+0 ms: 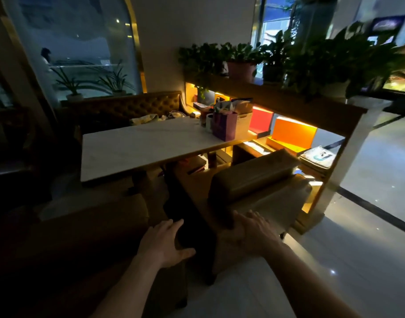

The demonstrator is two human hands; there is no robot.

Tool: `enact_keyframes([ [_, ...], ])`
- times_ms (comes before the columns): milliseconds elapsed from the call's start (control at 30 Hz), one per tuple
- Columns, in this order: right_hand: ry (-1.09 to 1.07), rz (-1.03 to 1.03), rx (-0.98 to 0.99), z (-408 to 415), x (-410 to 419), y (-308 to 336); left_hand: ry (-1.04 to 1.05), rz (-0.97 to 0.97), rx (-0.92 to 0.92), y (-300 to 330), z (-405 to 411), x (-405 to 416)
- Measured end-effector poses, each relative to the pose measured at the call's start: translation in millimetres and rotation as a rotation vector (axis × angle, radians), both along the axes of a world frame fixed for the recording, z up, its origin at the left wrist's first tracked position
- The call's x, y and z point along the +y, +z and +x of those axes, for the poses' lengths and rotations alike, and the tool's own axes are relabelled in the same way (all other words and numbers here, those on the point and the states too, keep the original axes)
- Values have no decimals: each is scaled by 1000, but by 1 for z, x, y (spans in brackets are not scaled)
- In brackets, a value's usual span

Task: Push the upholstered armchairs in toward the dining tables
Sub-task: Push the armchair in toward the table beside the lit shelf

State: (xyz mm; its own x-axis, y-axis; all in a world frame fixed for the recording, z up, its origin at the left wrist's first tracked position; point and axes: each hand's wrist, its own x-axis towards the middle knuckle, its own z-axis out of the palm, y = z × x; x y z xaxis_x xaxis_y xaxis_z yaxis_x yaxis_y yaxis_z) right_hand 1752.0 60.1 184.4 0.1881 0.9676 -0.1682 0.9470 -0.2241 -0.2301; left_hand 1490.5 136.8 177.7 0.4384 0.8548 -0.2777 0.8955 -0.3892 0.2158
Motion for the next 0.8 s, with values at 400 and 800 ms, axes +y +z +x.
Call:
enact_keyframes([
  [400, -212, -47, -9, 170, 22, -47, -131, 24, -107, -39, 185, 67],
  [800, -205, -215, -19, 342, 129, -116, -86, -182, -136, -133, 349, 170],
])
